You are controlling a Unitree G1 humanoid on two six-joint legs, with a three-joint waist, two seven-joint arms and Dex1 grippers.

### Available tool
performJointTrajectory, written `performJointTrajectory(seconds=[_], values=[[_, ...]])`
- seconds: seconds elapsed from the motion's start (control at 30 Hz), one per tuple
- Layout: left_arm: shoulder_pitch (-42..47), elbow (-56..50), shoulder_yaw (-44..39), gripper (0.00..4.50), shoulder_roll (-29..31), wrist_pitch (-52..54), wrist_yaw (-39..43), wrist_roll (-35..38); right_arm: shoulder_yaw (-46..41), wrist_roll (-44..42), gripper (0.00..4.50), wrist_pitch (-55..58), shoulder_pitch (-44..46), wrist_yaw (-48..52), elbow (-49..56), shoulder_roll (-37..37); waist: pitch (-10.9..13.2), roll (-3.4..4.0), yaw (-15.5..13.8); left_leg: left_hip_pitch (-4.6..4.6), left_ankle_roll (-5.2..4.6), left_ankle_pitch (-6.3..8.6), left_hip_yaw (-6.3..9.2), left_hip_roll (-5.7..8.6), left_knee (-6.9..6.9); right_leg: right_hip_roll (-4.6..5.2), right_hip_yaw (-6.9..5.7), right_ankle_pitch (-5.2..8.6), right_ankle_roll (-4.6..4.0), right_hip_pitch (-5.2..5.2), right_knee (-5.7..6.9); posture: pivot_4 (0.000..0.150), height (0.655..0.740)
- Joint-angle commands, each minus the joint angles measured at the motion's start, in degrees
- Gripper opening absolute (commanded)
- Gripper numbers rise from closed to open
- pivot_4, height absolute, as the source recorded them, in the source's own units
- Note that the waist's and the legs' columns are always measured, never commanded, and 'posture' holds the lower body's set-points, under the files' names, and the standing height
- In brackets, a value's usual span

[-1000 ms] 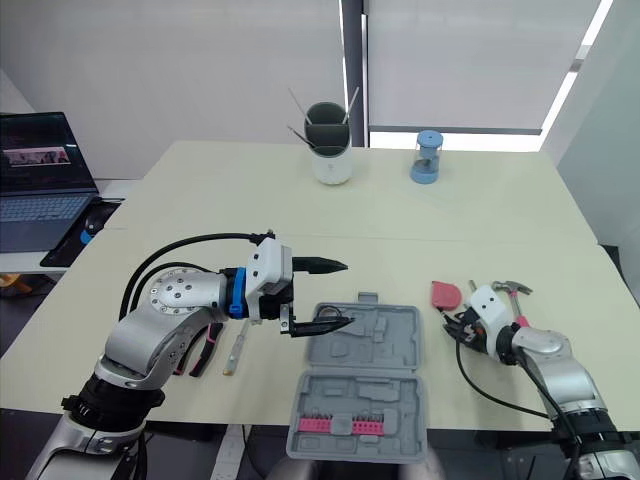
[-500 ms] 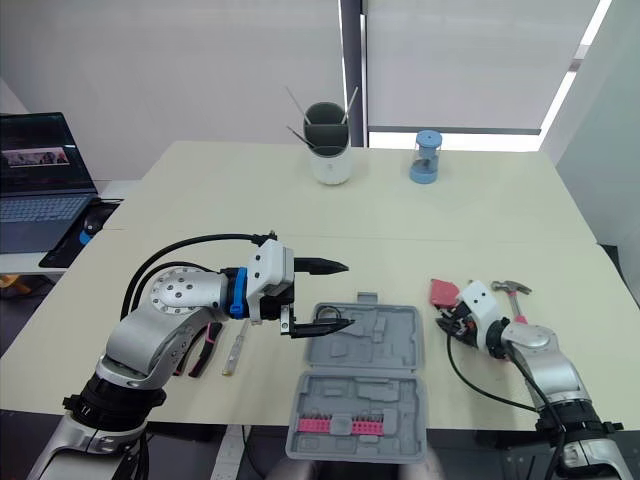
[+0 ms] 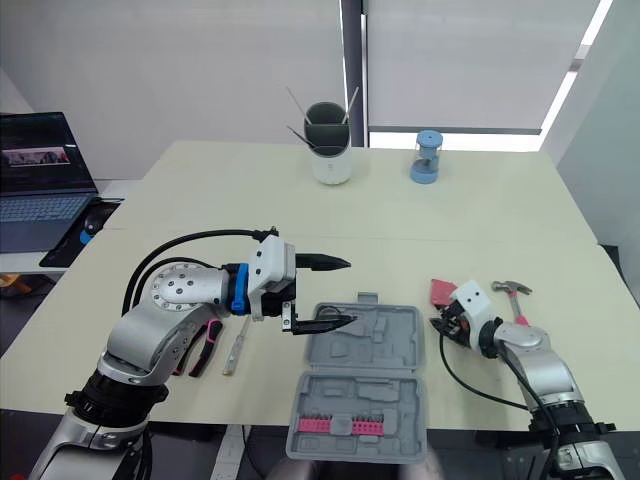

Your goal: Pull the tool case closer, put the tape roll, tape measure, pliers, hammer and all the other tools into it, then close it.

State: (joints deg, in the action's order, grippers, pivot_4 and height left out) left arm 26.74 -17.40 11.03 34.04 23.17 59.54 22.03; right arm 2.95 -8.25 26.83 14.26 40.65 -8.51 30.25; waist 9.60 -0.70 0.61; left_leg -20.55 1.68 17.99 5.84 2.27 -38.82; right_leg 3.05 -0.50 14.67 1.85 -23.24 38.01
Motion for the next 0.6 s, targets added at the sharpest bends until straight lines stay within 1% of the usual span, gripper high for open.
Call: performJointTrajectory(seconds=[0.03, 0.13, 0.2, 0.43, 0.6], values=[[0.8, -1.3, 0.6, 4.50, -0.2, -0.4, 0.1, -0.4, -1.6, -0.7, 1.18, 0.5, 0.6, -1.2, 0.8, -0.4, 0.0, 0.00, 0.0, 0.00, 0.00, 0.00, 0.01, 0.00, 0.00, 0.00, 0.00, 0.00, 0.00, 0.00, 0.00, 0.150, 0.7400], [0.7, -1.5, 0.8, 4.50, -0.5, -0.2, 0.0, -0.5, -1.8, -0.9, 0.42, 0.7, 0.7, -1.7, 0.9, -0.6, 0.0, 0.00, 0.0, -0.01, 0.00, 0.00, 0.01, 0.00, 0.00, 0.00, -0.01, 0.00, 0.00, 0.00, 0.00, 0.150, 0.7400], [0.6, -1.4, 0.9, 4.50, -0.6, -0.3, 0.2, -0.7, -1.8, -0.6, 0.03, 0.7, 0.8, -2.2, 0.7, -0.7, 0.0, 0.00, 0.0, -0.01, 0.00, 0.00, 0.00, 0.00, 0.00, 0.00, -0.01, 0.00, 0.00, 0.00, 0.00, 0.150, 0.7400], [0.3, -1.6, 0.8, 4.50, -0.6, -0.2, 0.4, -0.6, -2.1, -1.1, 0.03, 1.1, -0.1, -1.3, 1.8, 0.5, 0.0, 0.00, 0.0, -0.01, 0.00, 0.00, 0.00, 0.00, 0.00, 0.00, 0.00, 0.00, 0.00, 0.00, 0.00, 0.150, 0.7400], [-1.5, -2.8, 0.6, 4.50, 0.7, 0.2, 2.1, 0.9, -3.2, -3.3, 0.03, 3.0, -4.1, 4.7, 6.9, 6.5, 0.0, 0.01, -0.1, -0.05, -0.01, 0.01, 0.04, 0.02, 0.00, 0.01, -0.01, 0.00, 0.00, 0.00, -0.03, 0.150, 0.7400]])
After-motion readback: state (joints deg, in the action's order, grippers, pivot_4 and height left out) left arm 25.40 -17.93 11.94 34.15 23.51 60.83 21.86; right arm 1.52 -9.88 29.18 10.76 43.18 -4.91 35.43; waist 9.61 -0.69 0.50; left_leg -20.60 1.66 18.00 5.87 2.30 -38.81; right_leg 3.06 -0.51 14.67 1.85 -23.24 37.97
